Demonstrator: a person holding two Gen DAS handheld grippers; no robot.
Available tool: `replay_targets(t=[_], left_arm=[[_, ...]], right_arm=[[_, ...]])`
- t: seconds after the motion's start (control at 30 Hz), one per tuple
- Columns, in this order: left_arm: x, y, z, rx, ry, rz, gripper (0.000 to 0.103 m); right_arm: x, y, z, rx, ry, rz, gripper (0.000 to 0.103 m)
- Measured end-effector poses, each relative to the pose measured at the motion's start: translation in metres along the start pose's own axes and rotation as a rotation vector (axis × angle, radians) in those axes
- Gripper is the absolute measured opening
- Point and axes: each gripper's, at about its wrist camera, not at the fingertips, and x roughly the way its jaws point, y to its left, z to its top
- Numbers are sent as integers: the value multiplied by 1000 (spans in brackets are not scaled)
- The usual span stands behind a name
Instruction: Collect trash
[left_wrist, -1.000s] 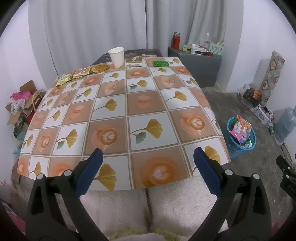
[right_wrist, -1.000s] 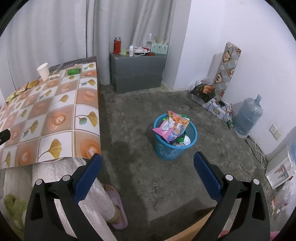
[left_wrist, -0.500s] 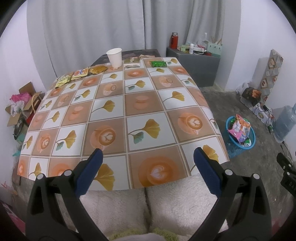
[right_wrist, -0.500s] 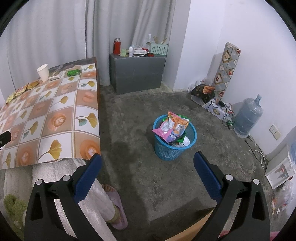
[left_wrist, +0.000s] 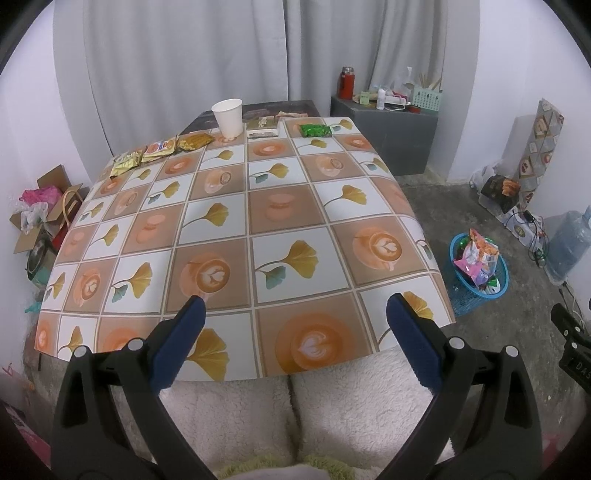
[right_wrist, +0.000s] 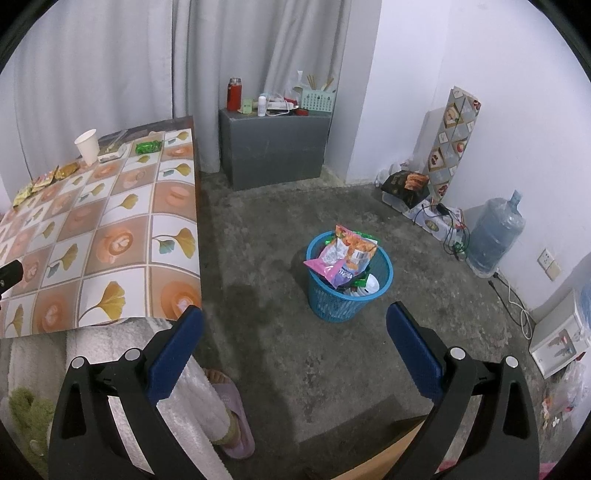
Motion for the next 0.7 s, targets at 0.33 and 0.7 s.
replay_targets(t=[0.33, 0.7], left_arm=[[0, -3, 0, 1, 2, 1, 94], [0, -3, 0, 2, 1, 1, 94]], right_arm=[[-1, 2, -1, 3, 1, -2, 97], [-1, 3, -2, 5, 0, -3, 97]])
